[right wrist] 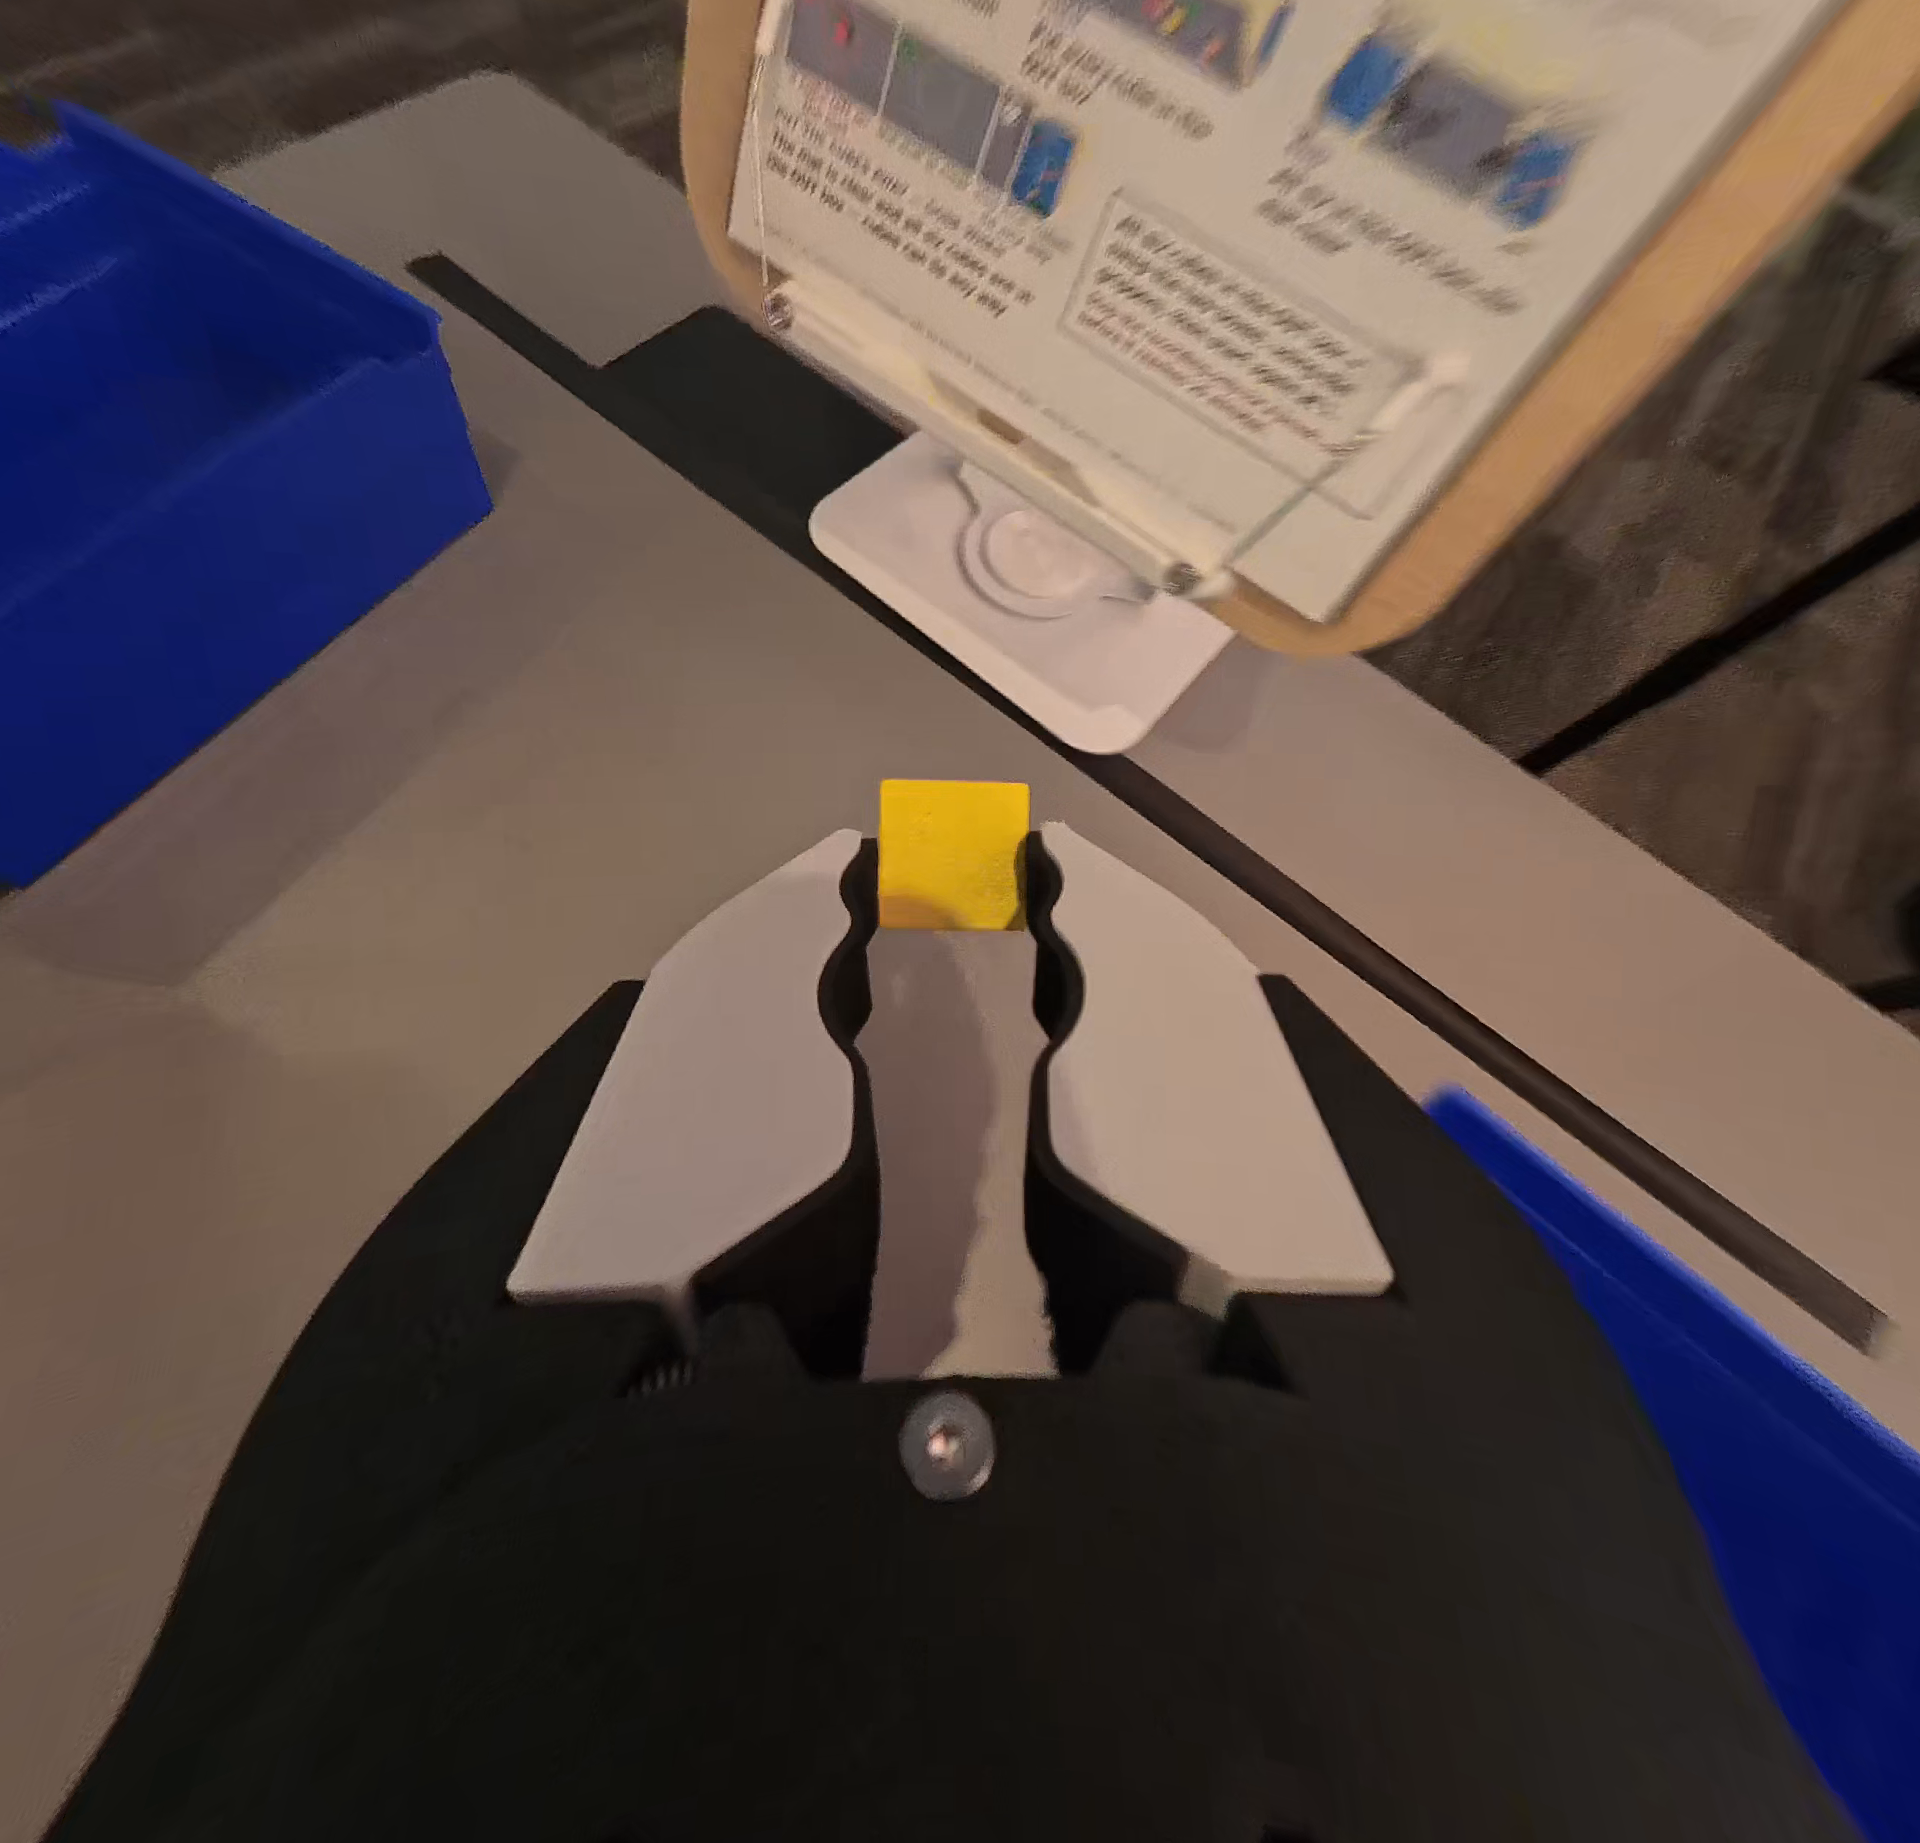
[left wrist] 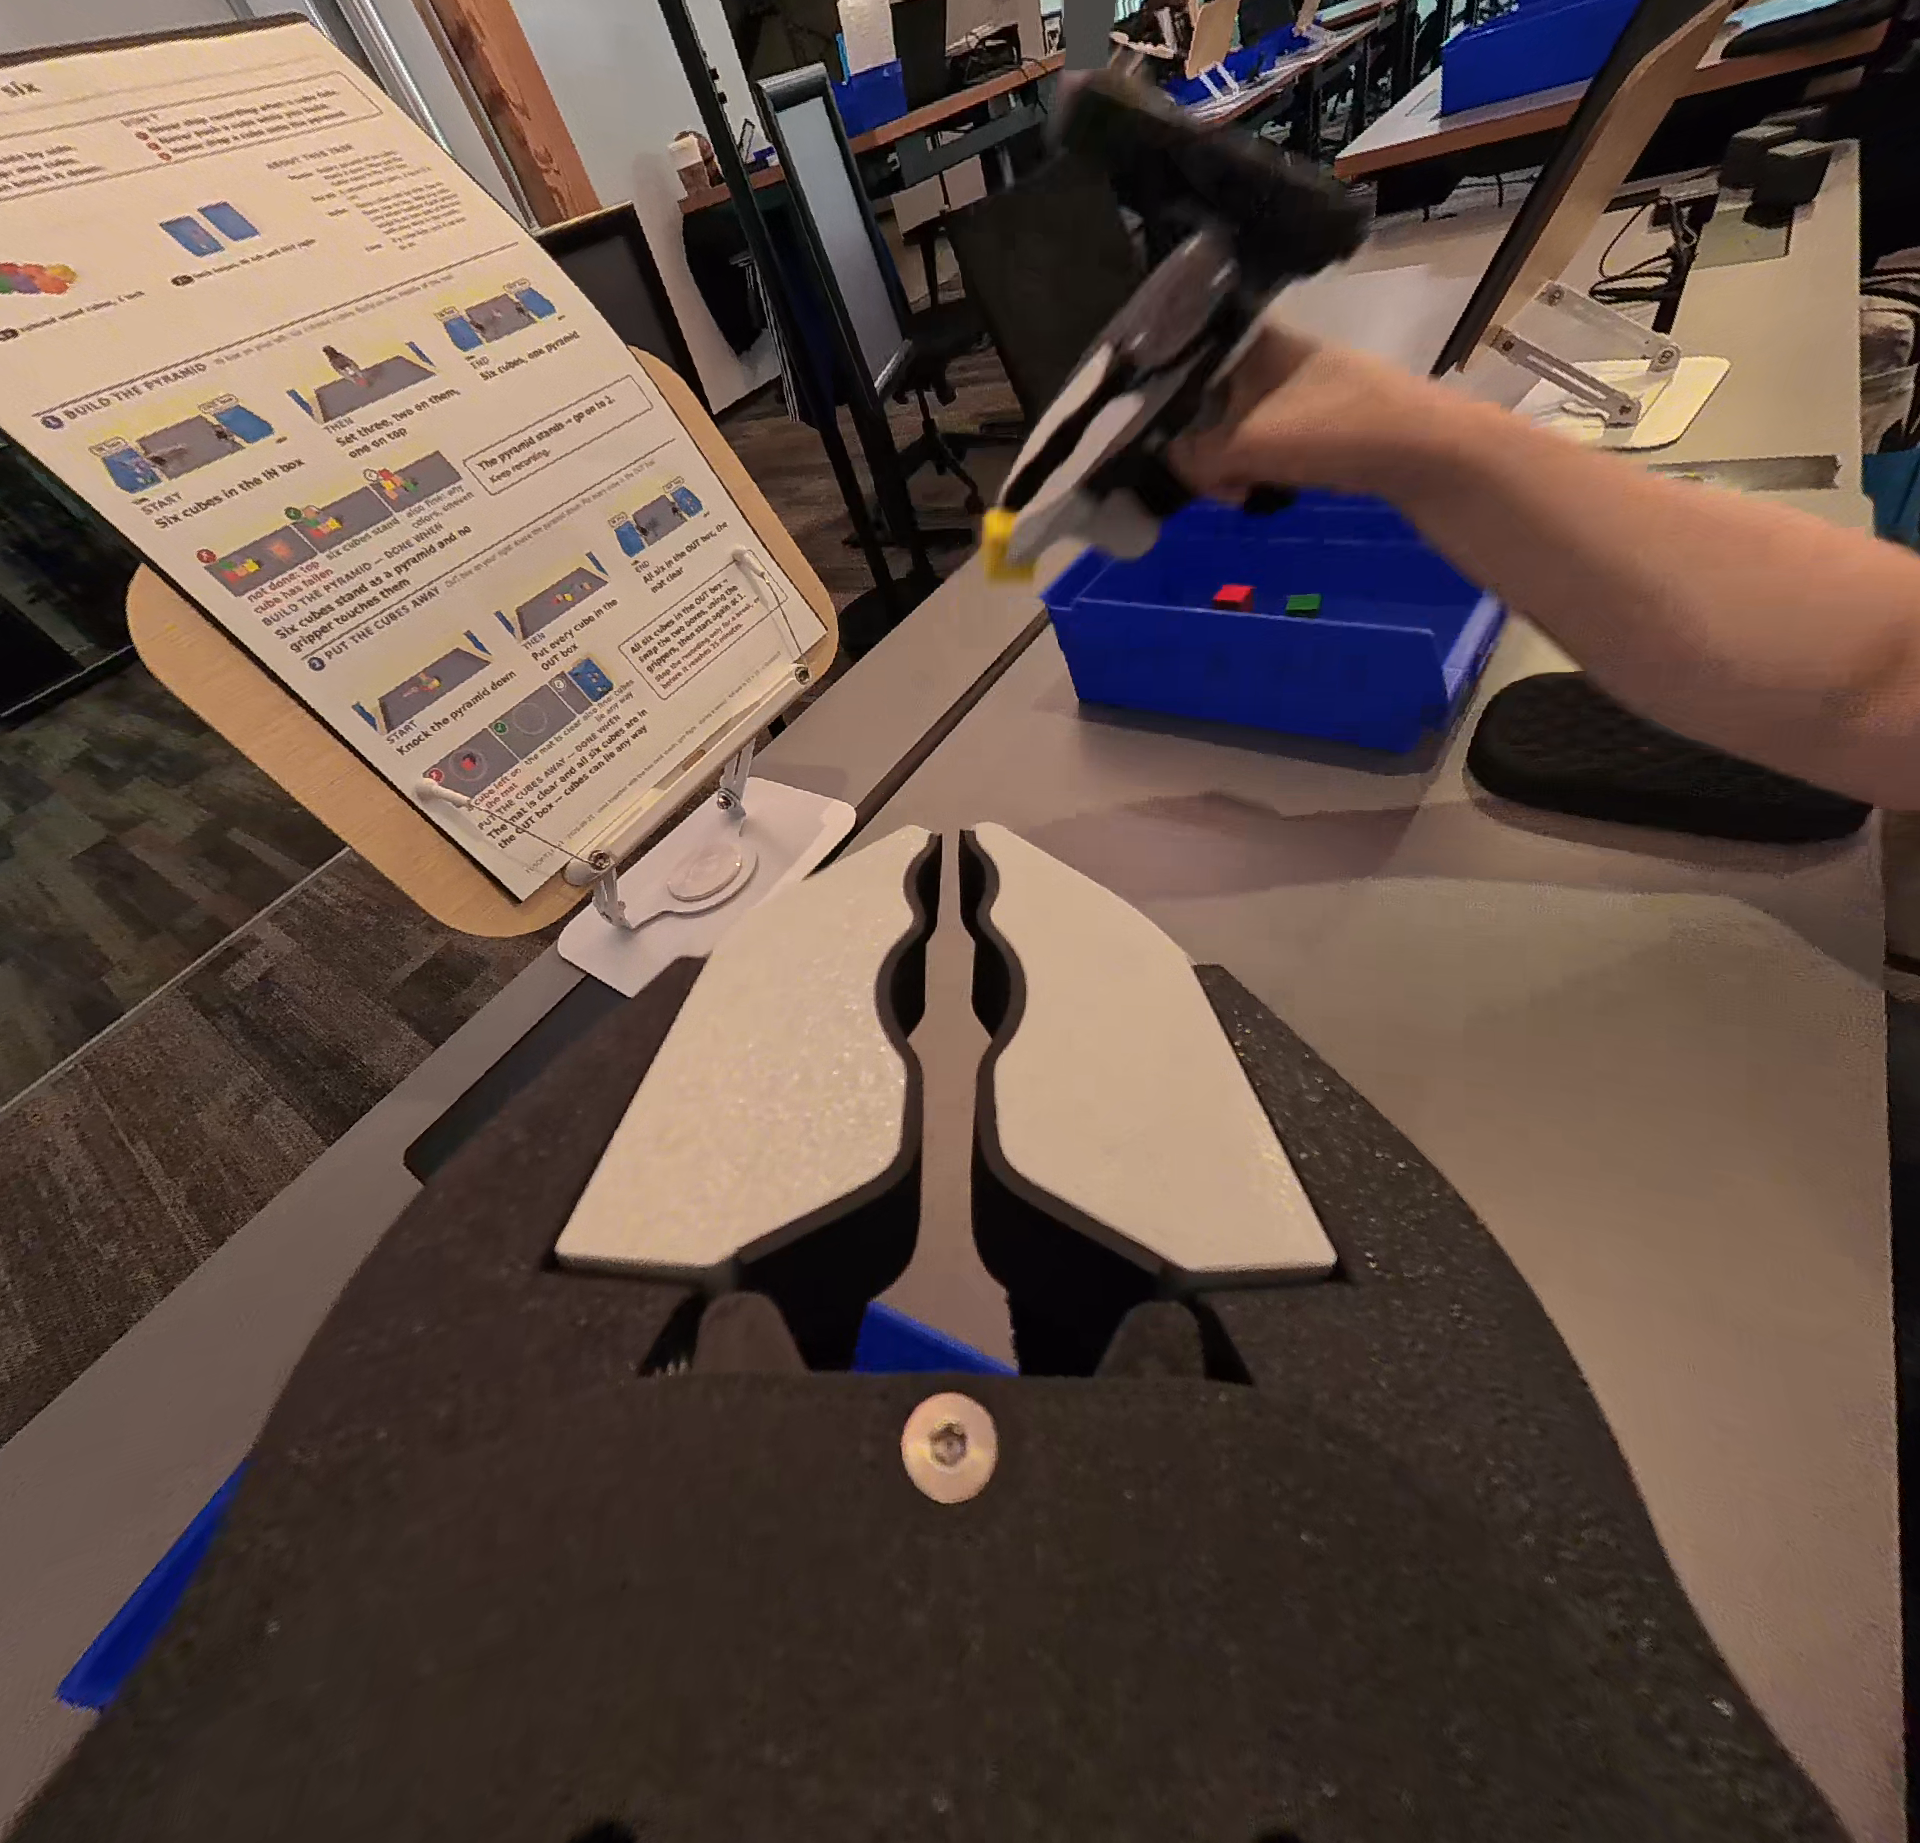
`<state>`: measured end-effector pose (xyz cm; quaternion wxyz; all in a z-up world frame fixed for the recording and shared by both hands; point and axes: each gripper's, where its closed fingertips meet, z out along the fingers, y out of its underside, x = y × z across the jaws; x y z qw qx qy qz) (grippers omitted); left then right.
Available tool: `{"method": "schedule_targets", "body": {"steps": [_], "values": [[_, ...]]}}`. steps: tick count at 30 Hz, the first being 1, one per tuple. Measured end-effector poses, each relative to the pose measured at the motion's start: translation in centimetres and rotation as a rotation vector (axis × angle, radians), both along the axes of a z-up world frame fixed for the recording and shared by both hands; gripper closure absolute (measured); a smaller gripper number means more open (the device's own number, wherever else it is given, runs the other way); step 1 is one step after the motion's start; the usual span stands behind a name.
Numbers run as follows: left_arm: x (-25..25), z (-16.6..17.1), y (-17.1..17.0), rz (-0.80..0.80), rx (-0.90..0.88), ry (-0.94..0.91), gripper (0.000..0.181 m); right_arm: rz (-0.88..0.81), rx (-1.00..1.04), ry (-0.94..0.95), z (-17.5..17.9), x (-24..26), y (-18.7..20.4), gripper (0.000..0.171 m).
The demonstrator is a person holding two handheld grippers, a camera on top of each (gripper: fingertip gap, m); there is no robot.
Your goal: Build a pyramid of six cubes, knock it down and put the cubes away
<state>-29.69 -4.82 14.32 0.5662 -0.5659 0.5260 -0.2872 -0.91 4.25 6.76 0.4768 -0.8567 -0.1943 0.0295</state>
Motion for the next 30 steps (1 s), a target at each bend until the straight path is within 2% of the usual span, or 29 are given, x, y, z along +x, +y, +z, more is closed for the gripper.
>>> {"method": "schedule_targets", "body": {"steps": [2,5,8,12,14,17,22,24,27,30], "values": [[0.4,-0.2,0.0,-0.003,-0.003,0.008,0.178,-0.071,0.04,-0.023,2.1,4.1,-4.4,0.143],[1.2,-0.4,-0.1,-0.009,-0.01,0.018,0.178,-0.213,-0.03,0.039,0.4,10.9,-9.4,0.143],[2.2,-0.7,-0.4,-0.021,-0.012,0.036,0.178,-0.273,-0.185,0.09,-5.6,15.0,-12.0,0.143],[3.3,-1.4,-0.6,-0.029,-0.009,0.079,0.178,-0.269,-0.426,0.033,-14.9,17.2,-13.2,0.142],[3.6,-1.8,-0.6,-0.028,-0.012,0.095,0.178,-0.279,-0.49,0.015,-17.7,17.7,-13.3,0.142],[3.8,-2.1,-0.7,-0.029,-0.016,0.109,0.178,-0.272,-0.52,0.02,-19.7,17.6,-13.0,0.142],[3.8,-2.1,-0.4,-0.023,-0.02,0.107,0.178,-0.281,-0.529,-0.003,-21.1,18.3,-12.8,0.141],[3.8,-2.1,-0.3,-0.023,-0.024,0.106,0.178,-0.28,-0.505,0.012,-20.9,18.3,-12.8,0.13],[3.8,-2.2,-0.2,-0.018,-0.023,0.11,0.178,-0.277,-0.37,0.015,-17.6,18.6,-13.1,0.129],[3.6,-2.3,0.0,-0.011,-0.026,0.112,0.178,-0.388,-0.15,-0.049,-11.3,22.1,-13.6,0.138]]}}
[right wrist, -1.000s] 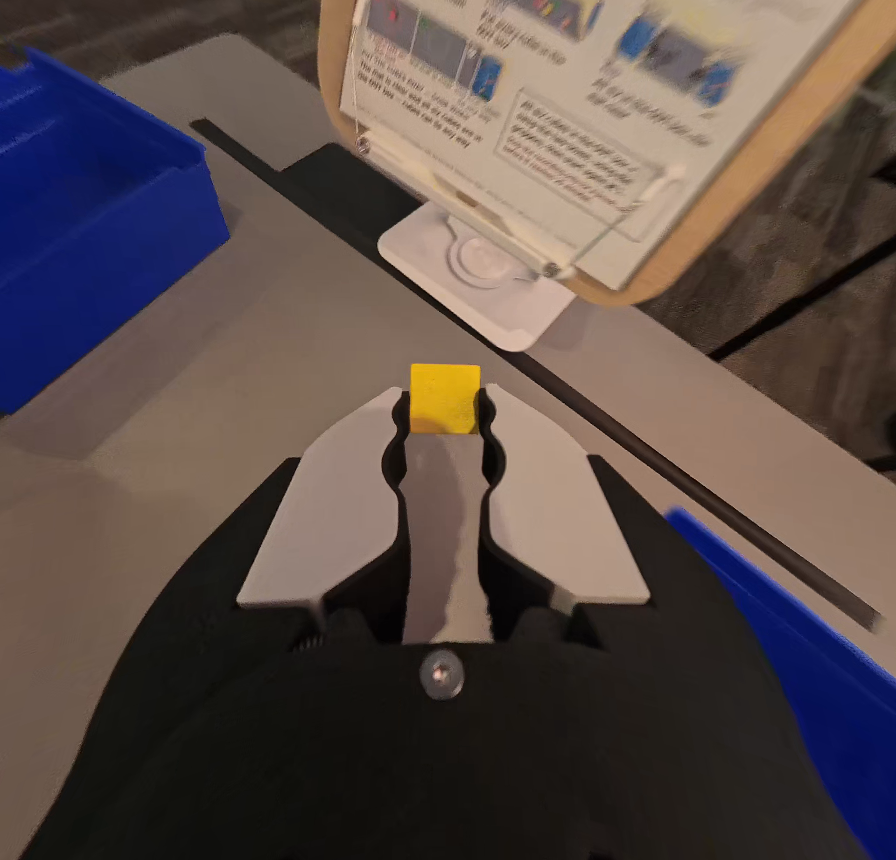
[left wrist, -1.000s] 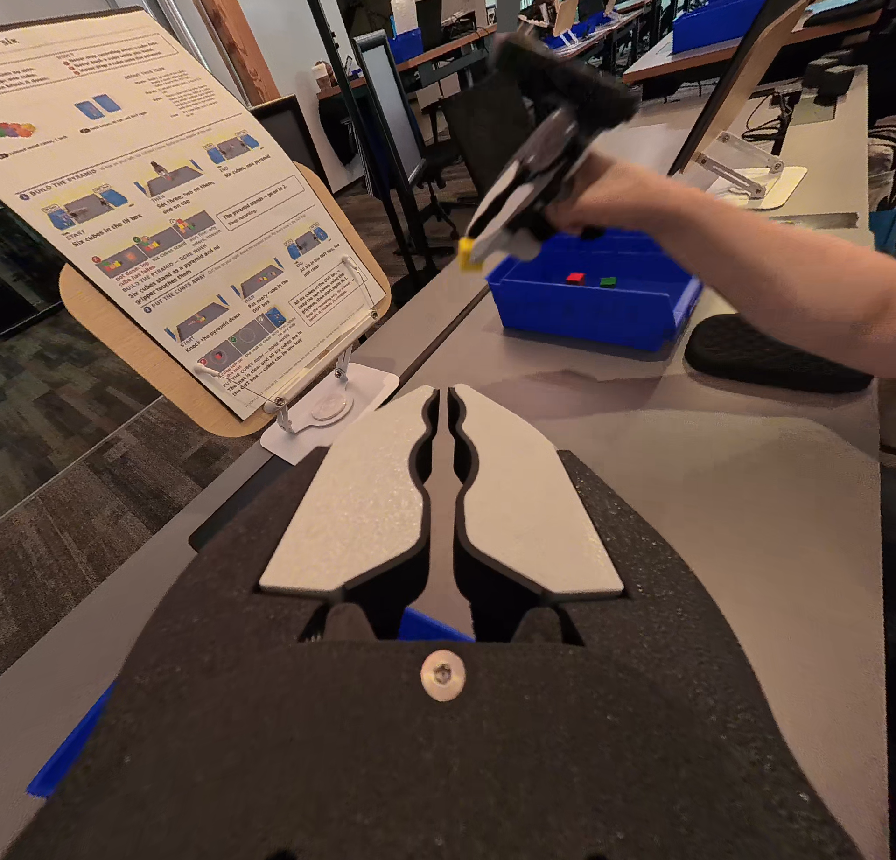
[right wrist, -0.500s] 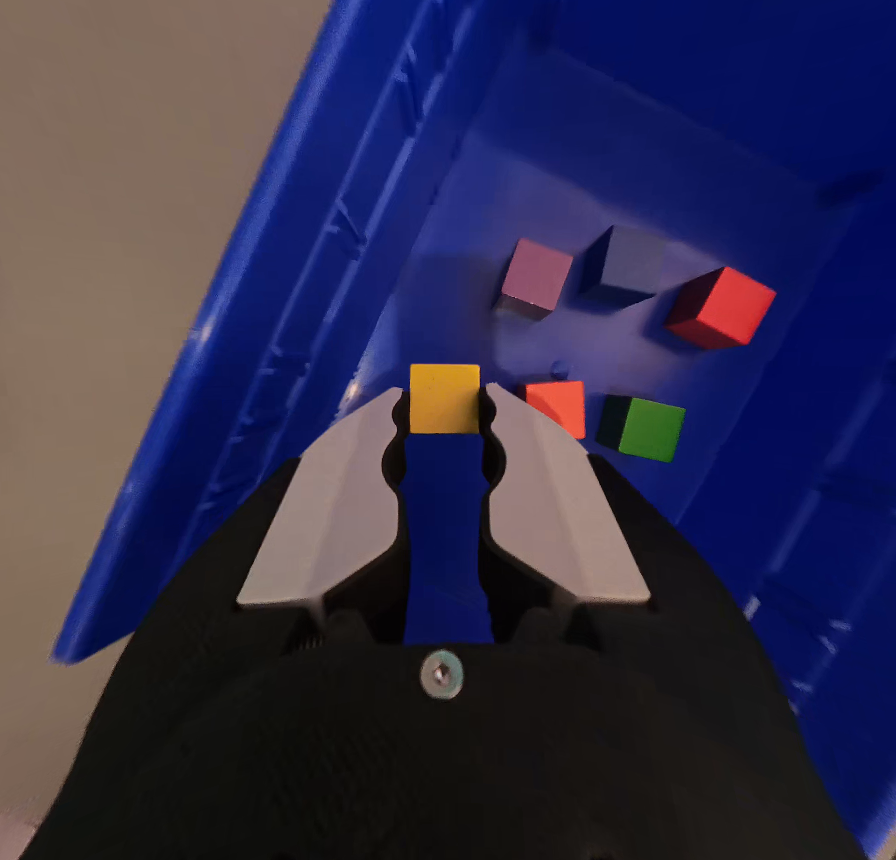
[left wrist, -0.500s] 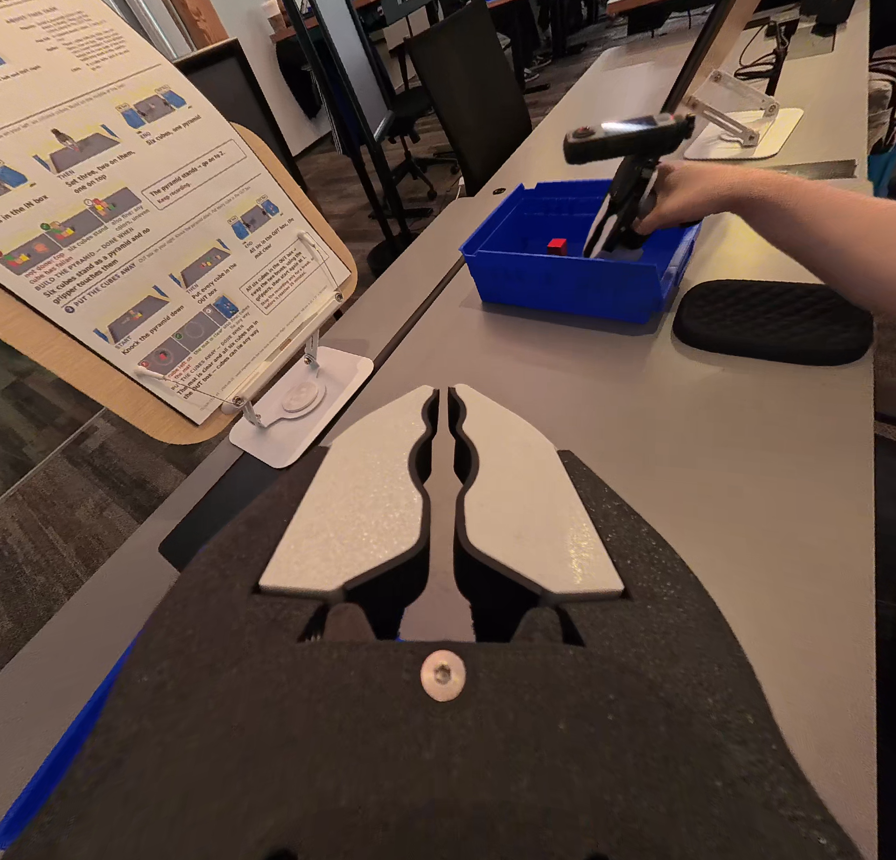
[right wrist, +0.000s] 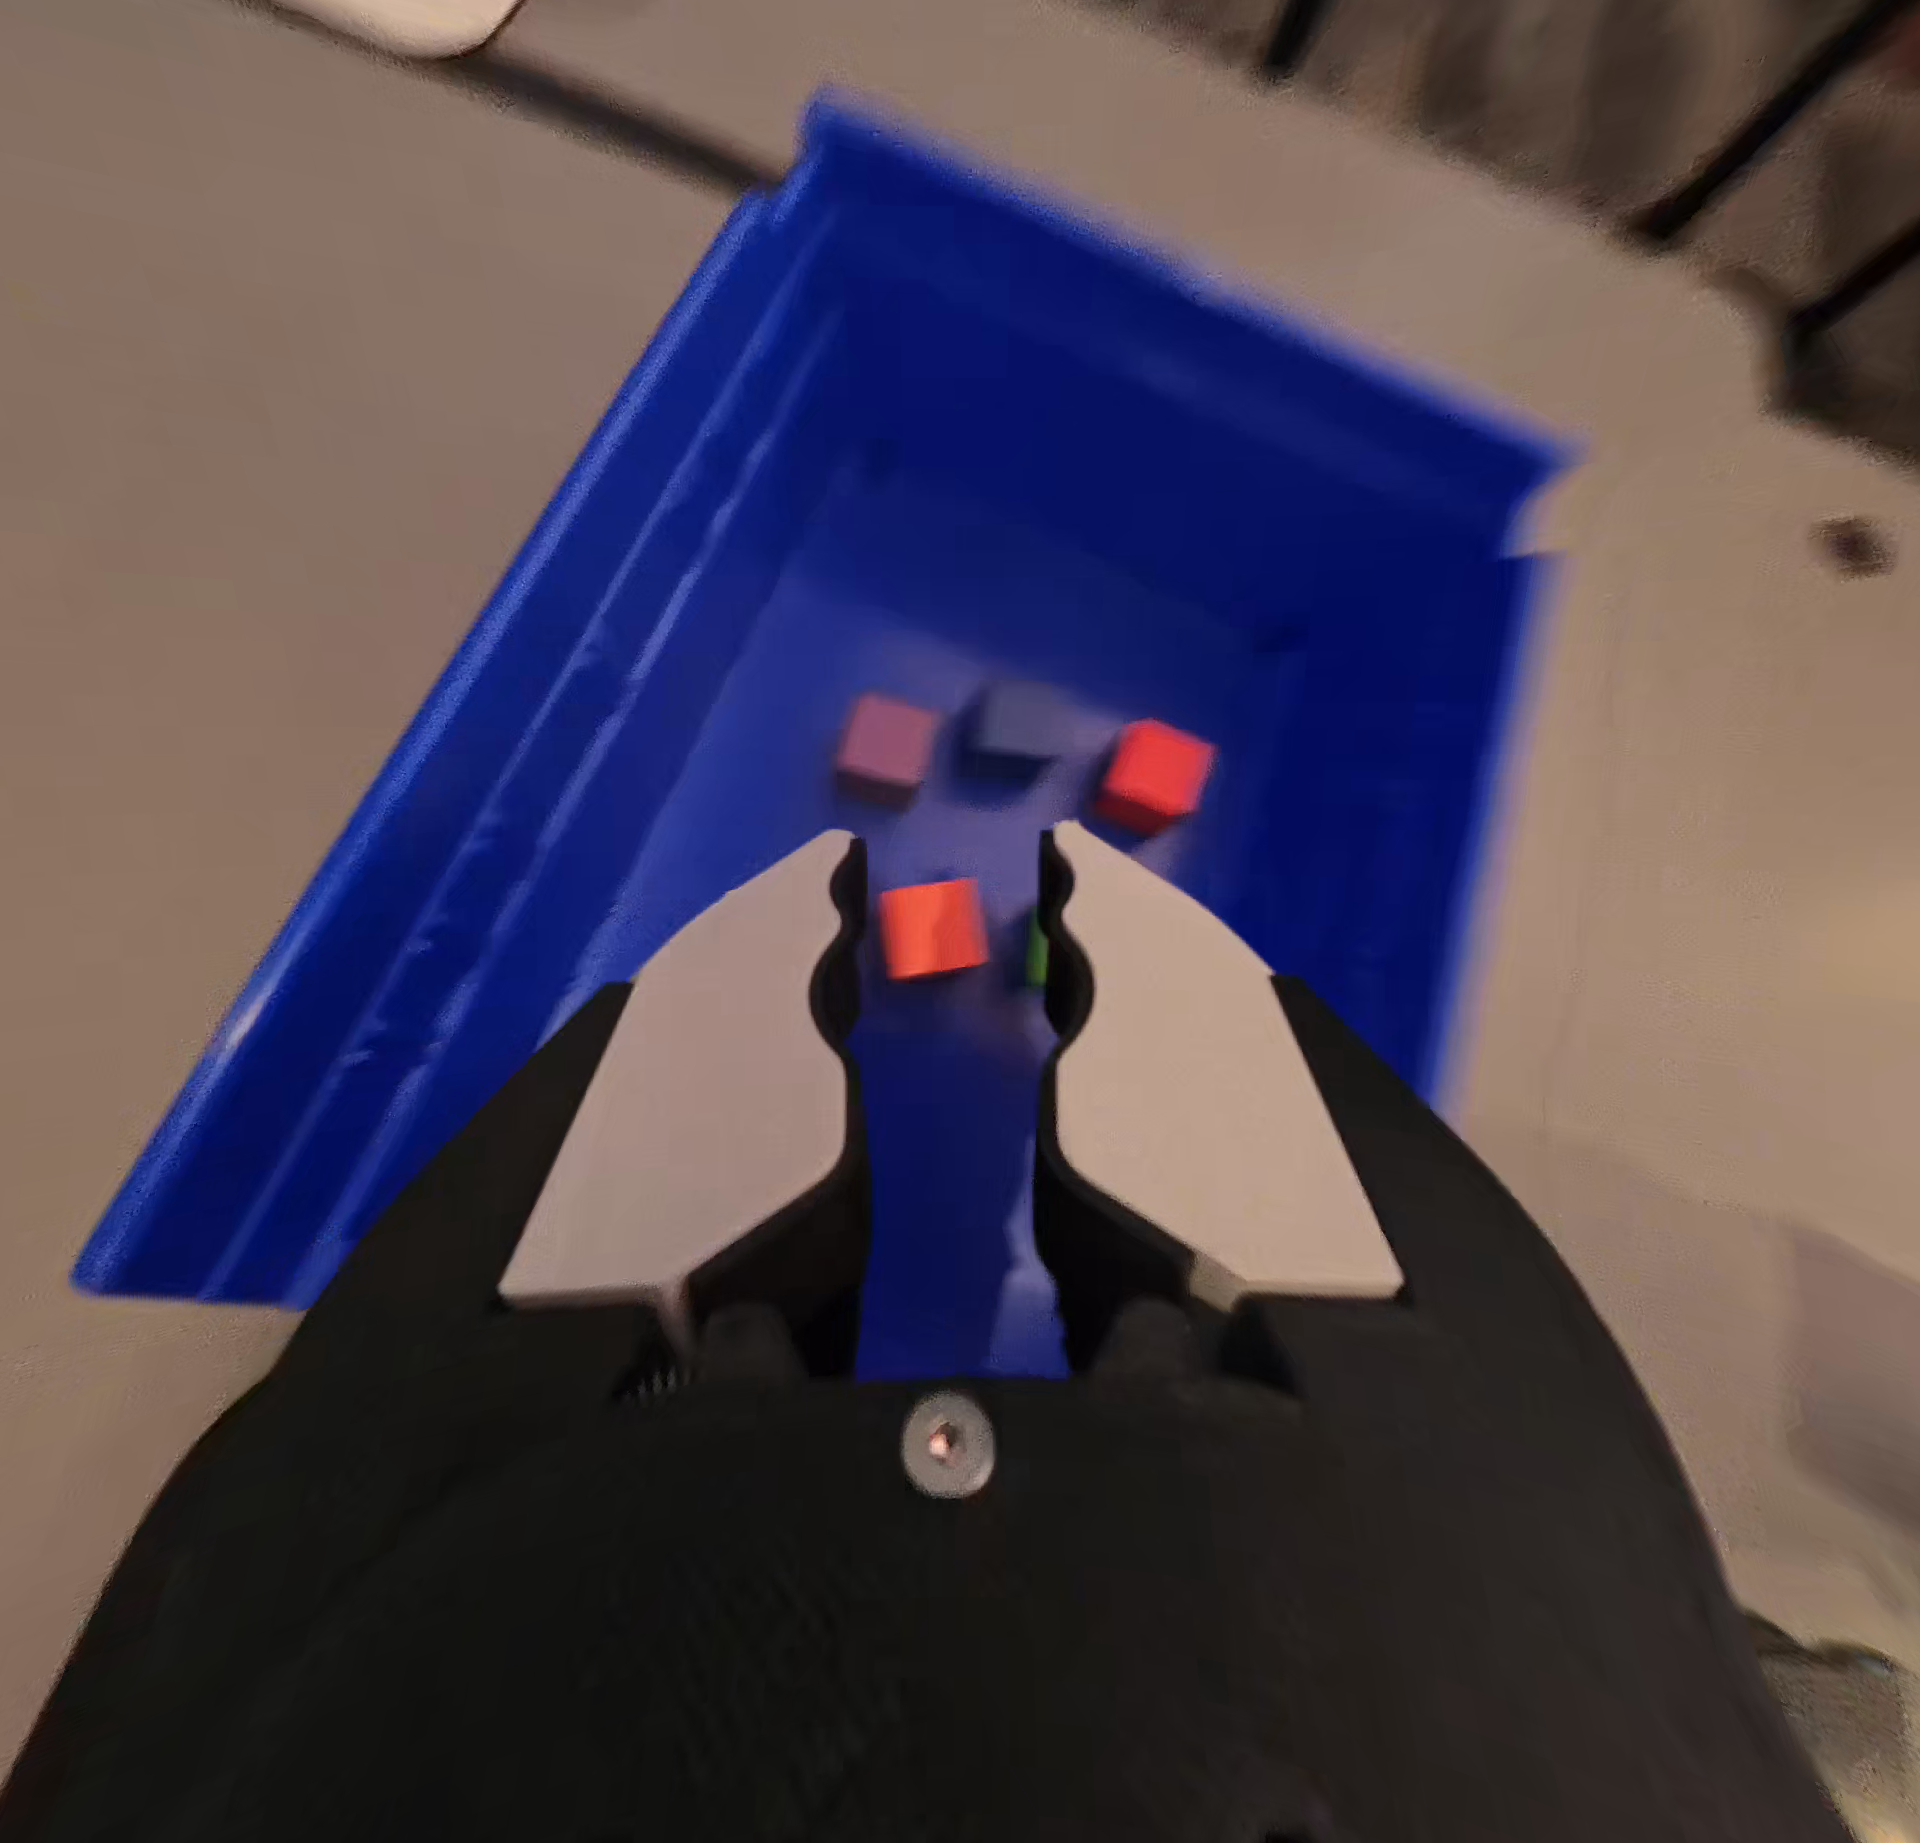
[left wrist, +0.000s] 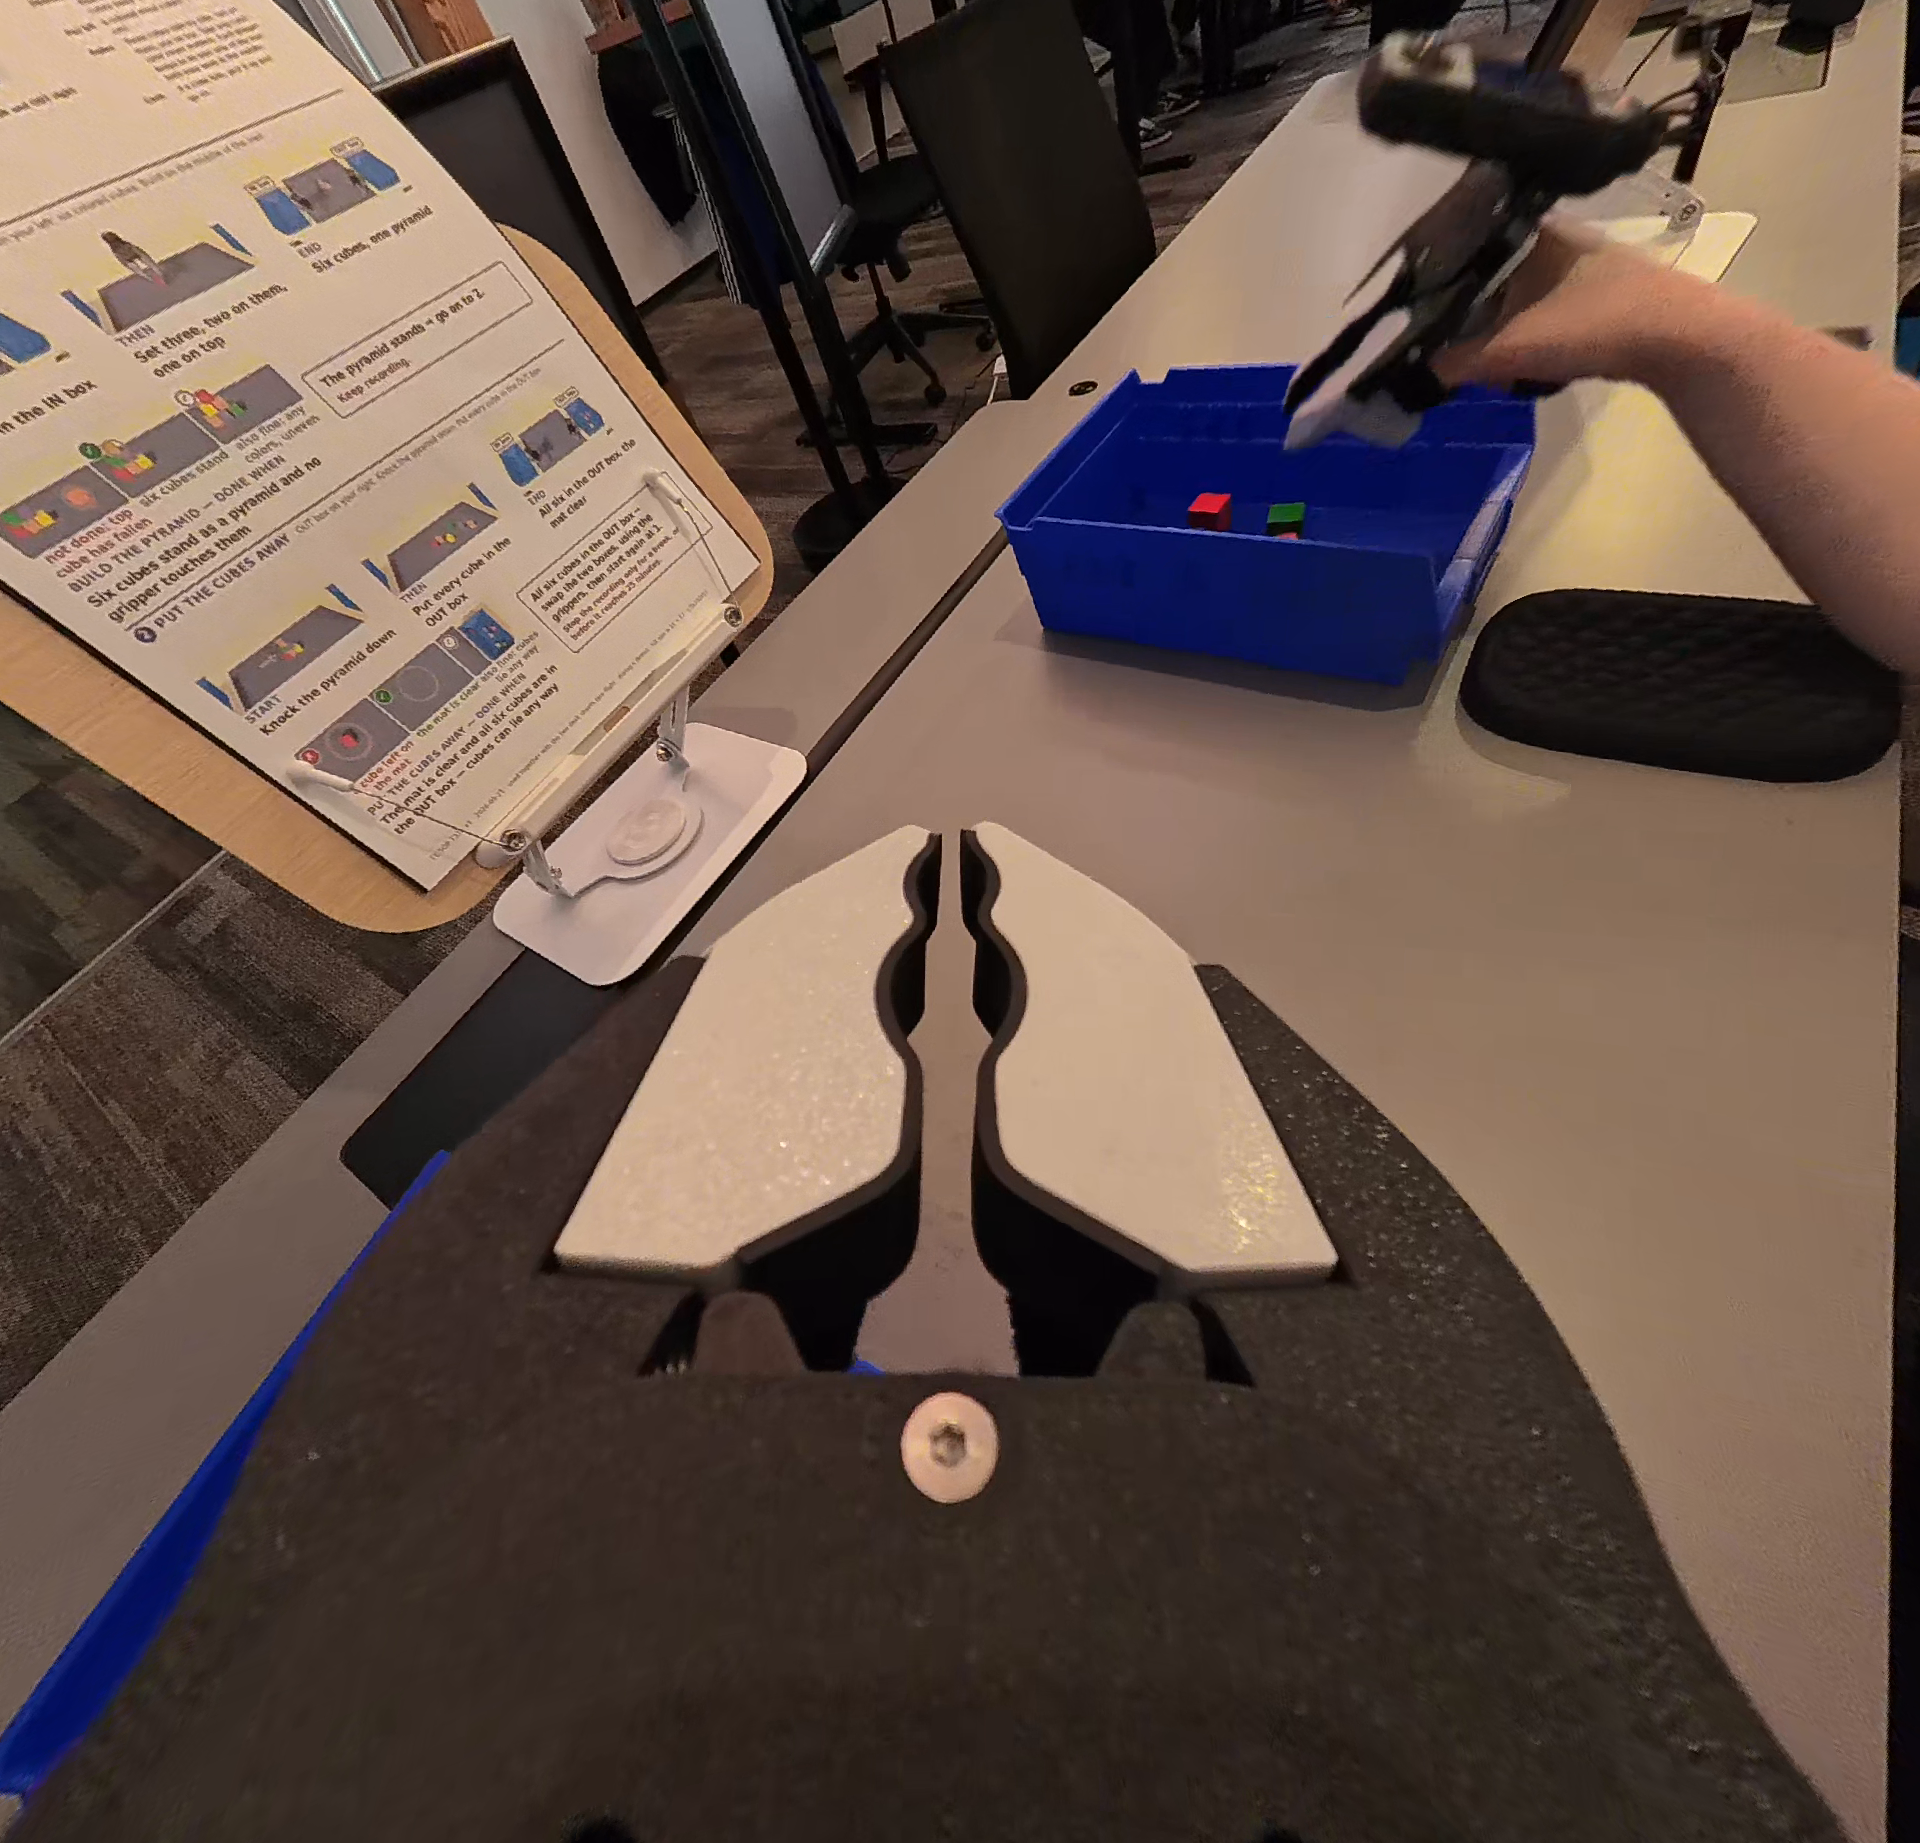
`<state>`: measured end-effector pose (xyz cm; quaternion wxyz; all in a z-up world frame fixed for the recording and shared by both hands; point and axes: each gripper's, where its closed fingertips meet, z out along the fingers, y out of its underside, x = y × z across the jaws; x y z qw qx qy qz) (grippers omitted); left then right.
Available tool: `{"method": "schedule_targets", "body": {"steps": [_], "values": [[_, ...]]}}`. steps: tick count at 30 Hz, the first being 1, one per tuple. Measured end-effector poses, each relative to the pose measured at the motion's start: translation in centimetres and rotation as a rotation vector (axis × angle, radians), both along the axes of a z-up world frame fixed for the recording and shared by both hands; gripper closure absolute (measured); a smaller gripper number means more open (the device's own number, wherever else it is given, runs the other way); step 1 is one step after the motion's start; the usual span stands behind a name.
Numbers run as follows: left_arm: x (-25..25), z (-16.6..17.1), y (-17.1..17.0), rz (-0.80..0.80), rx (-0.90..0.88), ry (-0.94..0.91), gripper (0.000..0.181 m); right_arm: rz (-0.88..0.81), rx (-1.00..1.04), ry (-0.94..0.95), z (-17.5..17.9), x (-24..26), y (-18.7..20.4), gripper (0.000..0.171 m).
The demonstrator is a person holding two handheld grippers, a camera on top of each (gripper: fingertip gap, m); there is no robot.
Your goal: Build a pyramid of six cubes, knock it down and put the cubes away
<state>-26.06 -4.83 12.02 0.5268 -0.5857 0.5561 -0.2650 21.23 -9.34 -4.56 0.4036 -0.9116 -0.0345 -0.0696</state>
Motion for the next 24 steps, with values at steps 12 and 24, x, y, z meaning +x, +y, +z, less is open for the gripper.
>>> {"method": "schedule_targets", "body": {"steps": [12,24], "values": [[-12.4,-2.9,9.8,0.733,-0.139,0.097,0.158,-0.295,-0.39,0.359,-4.7,9.9,-0.4,0.118],[-27.5,-15.3,14.9,1.266,-0.66,0.27,0.114,-0.342,-0.554,0.396,-8.0,10.2,-1.3,0.164]]}}
